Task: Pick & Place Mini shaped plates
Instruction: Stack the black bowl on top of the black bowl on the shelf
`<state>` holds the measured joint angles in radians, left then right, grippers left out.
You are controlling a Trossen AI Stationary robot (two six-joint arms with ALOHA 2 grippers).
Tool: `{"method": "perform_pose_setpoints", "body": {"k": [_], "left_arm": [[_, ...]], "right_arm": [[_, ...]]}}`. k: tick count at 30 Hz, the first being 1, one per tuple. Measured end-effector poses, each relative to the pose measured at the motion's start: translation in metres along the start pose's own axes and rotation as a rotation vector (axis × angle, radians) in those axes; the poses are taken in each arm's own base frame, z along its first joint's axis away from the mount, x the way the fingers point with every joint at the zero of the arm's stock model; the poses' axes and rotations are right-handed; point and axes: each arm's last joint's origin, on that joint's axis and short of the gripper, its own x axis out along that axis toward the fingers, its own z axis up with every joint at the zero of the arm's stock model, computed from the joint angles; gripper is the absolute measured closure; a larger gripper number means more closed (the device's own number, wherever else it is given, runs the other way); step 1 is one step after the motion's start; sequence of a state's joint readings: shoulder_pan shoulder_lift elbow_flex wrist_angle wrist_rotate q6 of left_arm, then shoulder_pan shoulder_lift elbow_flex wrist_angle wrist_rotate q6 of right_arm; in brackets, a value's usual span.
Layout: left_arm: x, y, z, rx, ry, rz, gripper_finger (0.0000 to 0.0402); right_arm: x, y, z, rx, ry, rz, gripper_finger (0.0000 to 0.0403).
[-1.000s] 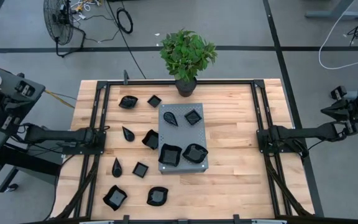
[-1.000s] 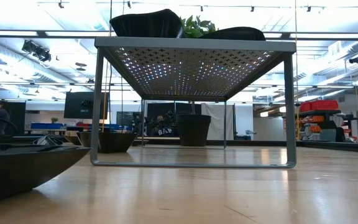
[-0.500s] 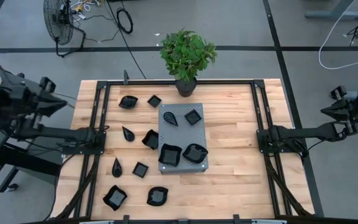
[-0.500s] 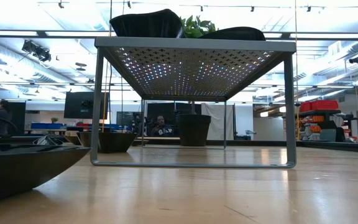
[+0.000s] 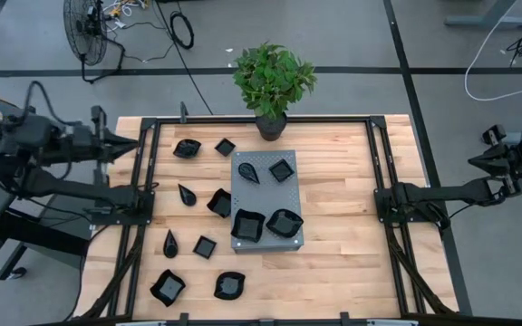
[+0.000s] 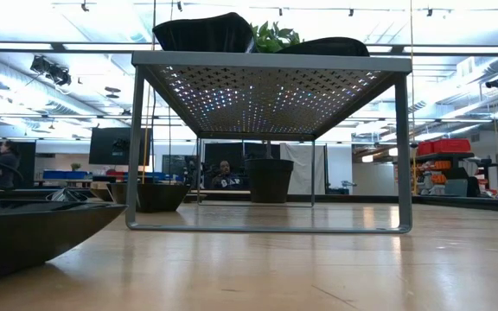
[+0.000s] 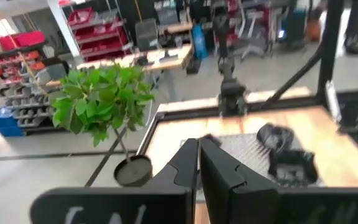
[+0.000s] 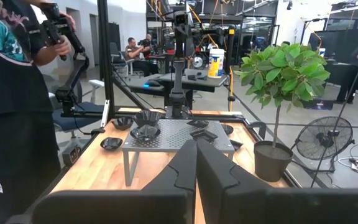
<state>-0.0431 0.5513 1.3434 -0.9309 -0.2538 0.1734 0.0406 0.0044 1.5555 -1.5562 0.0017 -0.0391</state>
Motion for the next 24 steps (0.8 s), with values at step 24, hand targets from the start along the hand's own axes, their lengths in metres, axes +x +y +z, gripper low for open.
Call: {"method": "perform_pose_setpoints", "body": {"k": [24], "left_arm": [[0.077,0.013,-0.004,0.012,0.314,0.196,0.0378]], "right_arm": [[0.0,0.0,0.0,0.0,0.0,0.0,0.0387]]}}
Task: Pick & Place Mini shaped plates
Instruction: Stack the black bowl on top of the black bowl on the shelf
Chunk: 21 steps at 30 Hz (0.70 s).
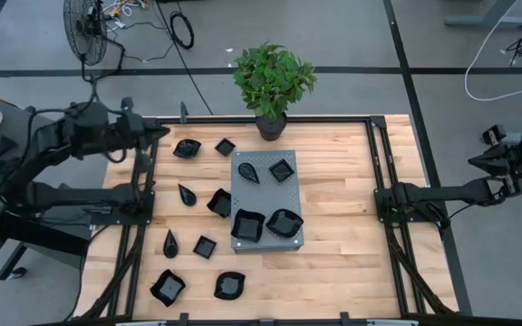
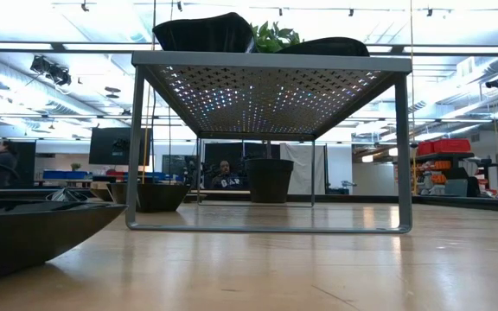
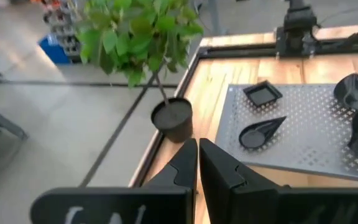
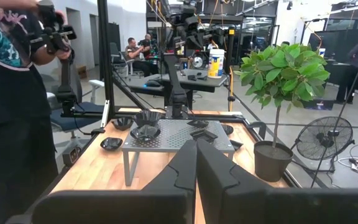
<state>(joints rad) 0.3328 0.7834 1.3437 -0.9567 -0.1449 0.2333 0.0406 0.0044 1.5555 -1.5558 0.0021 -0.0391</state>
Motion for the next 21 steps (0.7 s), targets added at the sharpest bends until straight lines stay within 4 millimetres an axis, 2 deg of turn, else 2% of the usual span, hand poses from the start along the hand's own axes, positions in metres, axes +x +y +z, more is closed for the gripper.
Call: {"method": "perform_pose_setpoints", "body": {"k": [16,21], "left_arm": [[0.06,0.015,-0.012,-0.086,0.32,0.006,0.0378],[0.076,0.017,-0.013,-0.109,0.377,0.037,0.036]], "right_arm": [[0.0,0.0,0.0,0.0,0.0,0.0,0.0387],[0.0,0.0,0.0,0.0,0.0,0.0,0.0387]]}}
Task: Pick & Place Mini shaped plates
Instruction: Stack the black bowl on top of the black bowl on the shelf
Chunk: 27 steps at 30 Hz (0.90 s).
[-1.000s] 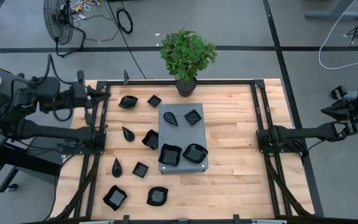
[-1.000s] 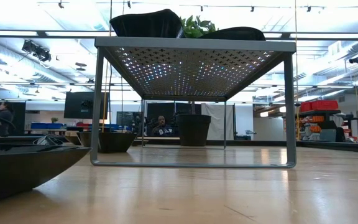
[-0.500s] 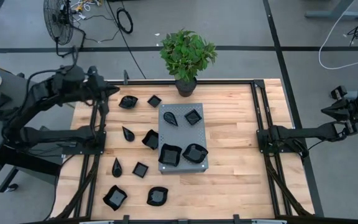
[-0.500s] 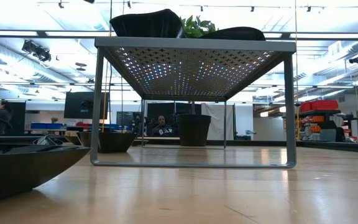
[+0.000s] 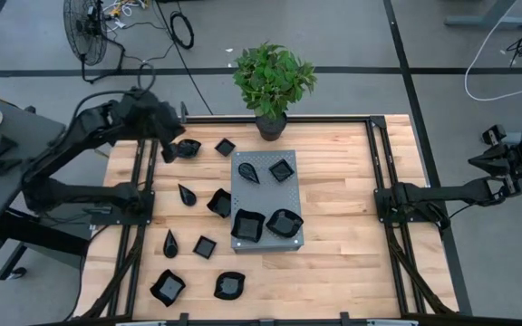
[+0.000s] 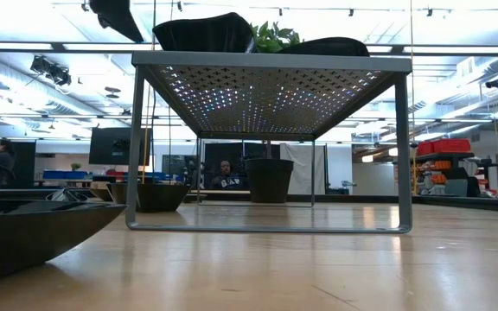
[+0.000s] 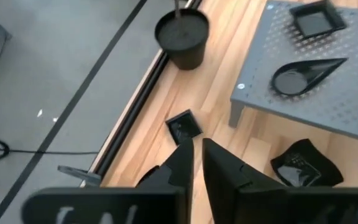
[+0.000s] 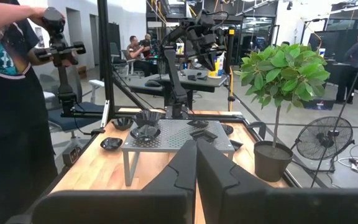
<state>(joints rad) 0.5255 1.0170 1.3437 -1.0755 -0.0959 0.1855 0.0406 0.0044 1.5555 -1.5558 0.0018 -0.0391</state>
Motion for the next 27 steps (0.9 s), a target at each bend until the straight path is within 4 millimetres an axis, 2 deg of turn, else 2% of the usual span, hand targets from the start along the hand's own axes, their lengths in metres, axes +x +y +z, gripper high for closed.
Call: {"method": "perform_pose_setpoints", "body": {"k": [10,16,21,27], "left_arm": [[0.035,0.004,0.006,-0.066,0.139,0.072,0.0257],[0.06,0.008,-0.004,-0.081,0.25,0.087,0.0203],[0.077,0.009,-0.022,-0.095,0.332,0.092,0.0182],[0.093,0.012,-0.043,-0.117,0.417,0.1,0.0181]], "right_arm": [[0.0,0.0,0.0,0.0,0.0,0.0,0.0387],[0.0,0.0,0.0,0.0,0.0,0.0,0.0387],[0.0,0.0,0.0,0.0,0.0,0.0,0.0387],[0.0,0.0,0.0,0.0,0.0,0.0,0.0387]]}}
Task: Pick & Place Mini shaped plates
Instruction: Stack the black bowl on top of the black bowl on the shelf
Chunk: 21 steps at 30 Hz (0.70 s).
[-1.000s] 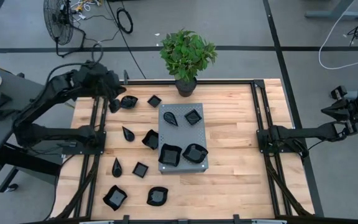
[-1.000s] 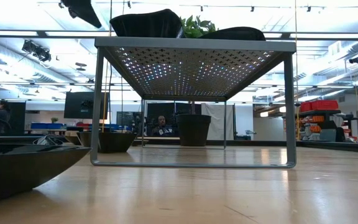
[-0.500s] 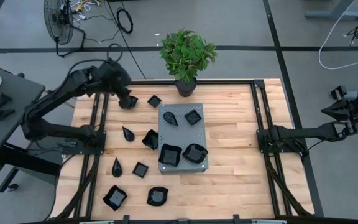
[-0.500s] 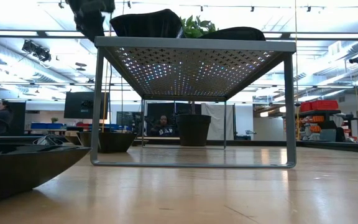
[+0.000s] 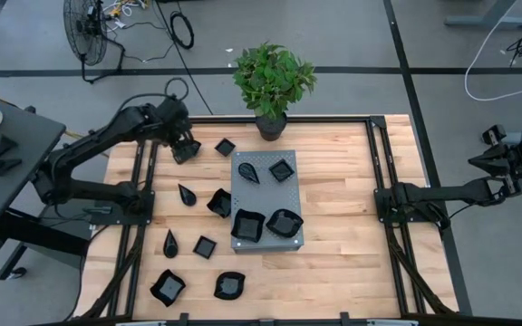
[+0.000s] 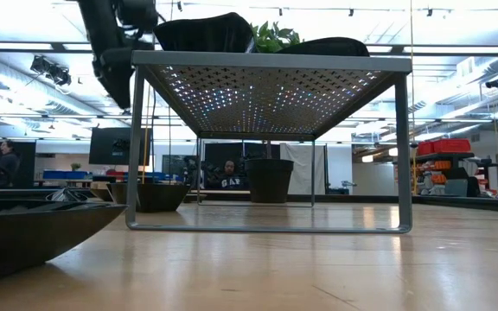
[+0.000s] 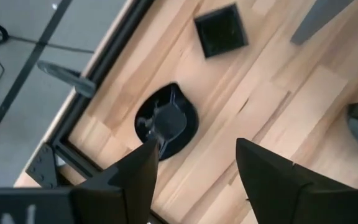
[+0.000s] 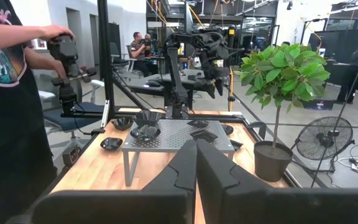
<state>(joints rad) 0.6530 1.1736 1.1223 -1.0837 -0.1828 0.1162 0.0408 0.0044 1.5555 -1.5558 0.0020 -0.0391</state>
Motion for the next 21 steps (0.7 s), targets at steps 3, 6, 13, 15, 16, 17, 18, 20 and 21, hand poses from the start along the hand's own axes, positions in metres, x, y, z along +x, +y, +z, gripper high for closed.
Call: {"method": "perform_pose_setpoints", "body": {"k": [3,6,13,15,16,17,18,20,21], "left_arm": [[0.012,-0.001,-0.006,0.011,0.029,0.0,0.0184],[0.024,-0.007,-0.012,0.066,0.068,-0.013,0.0186],[0.047,-0.025,-0.029,0.202,0.134,-0.037,0.0186],[0.052,-0.031,-0.032,0.23,0.14,-0.027,0.0186],[0.055,-0.034,-0.032,0.252,0.144,-0.024,0.0186],[0.058,-0.036,-0.033,0.273,0.153,-0.022,0.0186],[0.061,-0.039,-0.033,0.292,0.167,-0.016,0.0186],[0.066,-0.043,-0.031,0.32,0.185,0.02,0.0186],[0.069,-0.045,-0.03,0.335,0.197,0.038,0.0186]], "right_arm": [[0.0,0.0,0.0,0.0,0.0,0.0,0.0387],[0.0,0.0,0.0,0.0,0.0,0.0,0.0387],[0.0,0.0,0.0,0.0,0.0,0.0,0.0387],[0.0,0.0,0.0,0.0,0.0,0.0,0.0387],[0.0,0.0,0.0,0.0,0.0,0.0,0.0387],[0.0,0.0,0.0,0.0,0.0,0.0,0.0387],[0.0,0.0,0.0,0.0,0.0,0.0,0.0387],[0.0,0.0,0.0,0.0,0.0,0.0,0.0387],[0.0,0.0,0.0,0.0,0.0,0.0,0.0387]]}}
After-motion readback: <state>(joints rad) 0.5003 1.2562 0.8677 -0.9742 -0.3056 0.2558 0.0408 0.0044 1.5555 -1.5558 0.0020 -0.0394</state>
